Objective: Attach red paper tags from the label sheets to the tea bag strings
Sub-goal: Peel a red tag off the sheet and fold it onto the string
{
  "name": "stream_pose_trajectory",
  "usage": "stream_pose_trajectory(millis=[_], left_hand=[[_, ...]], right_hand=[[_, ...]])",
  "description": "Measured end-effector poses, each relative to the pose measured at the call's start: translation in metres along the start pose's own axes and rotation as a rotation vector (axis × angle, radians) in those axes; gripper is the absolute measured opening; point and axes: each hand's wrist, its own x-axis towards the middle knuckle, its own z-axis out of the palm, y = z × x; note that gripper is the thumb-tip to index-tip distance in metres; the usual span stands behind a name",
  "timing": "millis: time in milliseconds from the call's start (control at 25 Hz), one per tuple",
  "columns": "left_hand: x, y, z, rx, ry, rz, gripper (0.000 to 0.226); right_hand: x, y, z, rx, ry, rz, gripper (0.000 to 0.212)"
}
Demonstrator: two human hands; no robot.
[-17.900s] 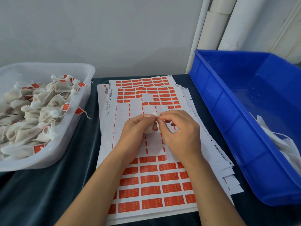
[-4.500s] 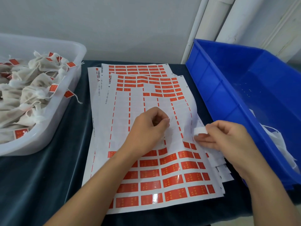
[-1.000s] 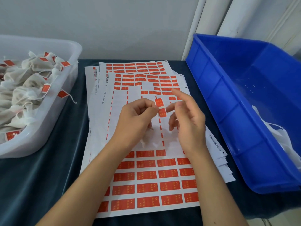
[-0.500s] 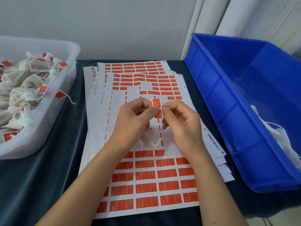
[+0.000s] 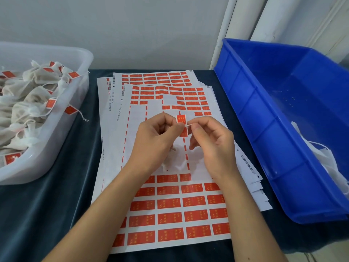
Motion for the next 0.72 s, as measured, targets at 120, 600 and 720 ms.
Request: stream_pose_trajectory(millis=[120, 600, 720], left_hand=[[0.0002, 0.0002, -0.0003, -0.008, -0.016, 0.017, 0.016], [-0.0062, -0.0011, 0.0007, 0.202, 0.011, 0.271, 0.028], [-0.0071, -0.0020, 0.0018, 0.318, 0.026, 0.364, 0.021]], right_hand=[[0.0003, -0.0005, 0.0017, -0.008, -0.024, 0.005, 0.010], [0.0018, 0.0021, 0.0020, -0.100, 0.089, 0.054, 0.009], [0.0019, 0.0013, 0.0016, -0.079, 0.090, 0.074, 0.011]])
